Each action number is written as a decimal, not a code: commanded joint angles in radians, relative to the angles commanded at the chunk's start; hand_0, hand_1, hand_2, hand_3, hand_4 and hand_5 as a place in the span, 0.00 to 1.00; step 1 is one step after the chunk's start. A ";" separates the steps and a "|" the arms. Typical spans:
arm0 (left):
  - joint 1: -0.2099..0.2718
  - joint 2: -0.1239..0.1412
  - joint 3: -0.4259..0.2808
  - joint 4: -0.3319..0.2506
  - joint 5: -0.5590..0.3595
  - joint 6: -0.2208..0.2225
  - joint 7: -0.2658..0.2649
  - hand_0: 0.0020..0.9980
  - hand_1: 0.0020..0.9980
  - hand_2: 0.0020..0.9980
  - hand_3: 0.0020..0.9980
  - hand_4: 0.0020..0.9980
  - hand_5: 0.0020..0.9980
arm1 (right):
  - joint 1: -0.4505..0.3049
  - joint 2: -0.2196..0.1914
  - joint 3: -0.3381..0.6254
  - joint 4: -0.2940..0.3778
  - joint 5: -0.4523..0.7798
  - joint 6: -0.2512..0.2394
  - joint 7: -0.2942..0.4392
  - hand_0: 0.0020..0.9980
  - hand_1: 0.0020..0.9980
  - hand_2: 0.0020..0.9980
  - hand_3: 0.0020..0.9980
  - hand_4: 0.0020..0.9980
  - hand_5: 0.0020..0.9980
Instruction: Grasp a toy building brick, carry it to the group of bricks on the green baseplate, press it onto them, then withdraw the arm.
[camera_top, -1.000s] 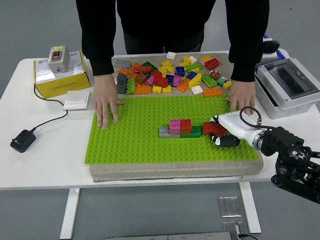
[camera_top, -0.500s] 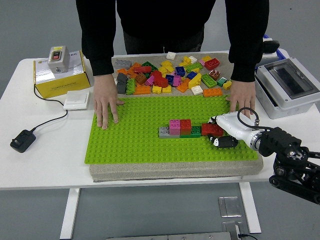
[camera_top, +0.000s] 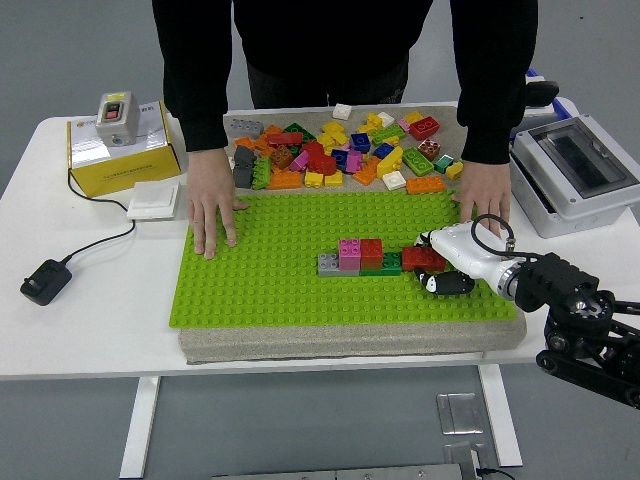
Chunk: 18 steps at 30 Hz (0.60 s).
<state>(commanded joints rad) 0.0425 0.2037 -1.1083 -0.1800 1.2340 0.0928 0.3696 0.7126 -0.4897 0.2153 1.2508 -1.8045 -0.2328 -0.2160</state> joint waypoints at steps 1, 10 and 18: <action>0.000 0.000 0.000 0.000 0.000 0.000 0.000 0.68 0.66 0.48 0.66 0.11 0.66 | 0.000 0.000 -0.001 -0.001 -0.001 0.000 0.000 0.11 0.17 0.65 0.65 0.41 0.43; -0.002 0.001 -0.003 0.000 0.004 0.001 0.001 0.68 0.66 0.48 0.65 0.11 0.66 | 0.001 -0.001 -0.008 -0.002 -0.005 -0.002 0.001 0.11 0.17 0.65 0.65 0.41 0.43; -0.002 0.001 -0.006 0.000 0.008 0.001 0.001 0.68 0.66 0.48 0.65 0.11 0.66 | 0.000 0.000 -0.012 -0.005 -0.005 -0.005 0.004 0.11 0.17 0.65 0.66 0.41 0.43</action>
<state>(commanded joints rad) 0.0406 0.2049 -1.1140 -0.1800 1.2417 0.0940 0.3708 0.7129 -0.4894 0.2032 1.2459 -1.8095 -0.2379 -0.2124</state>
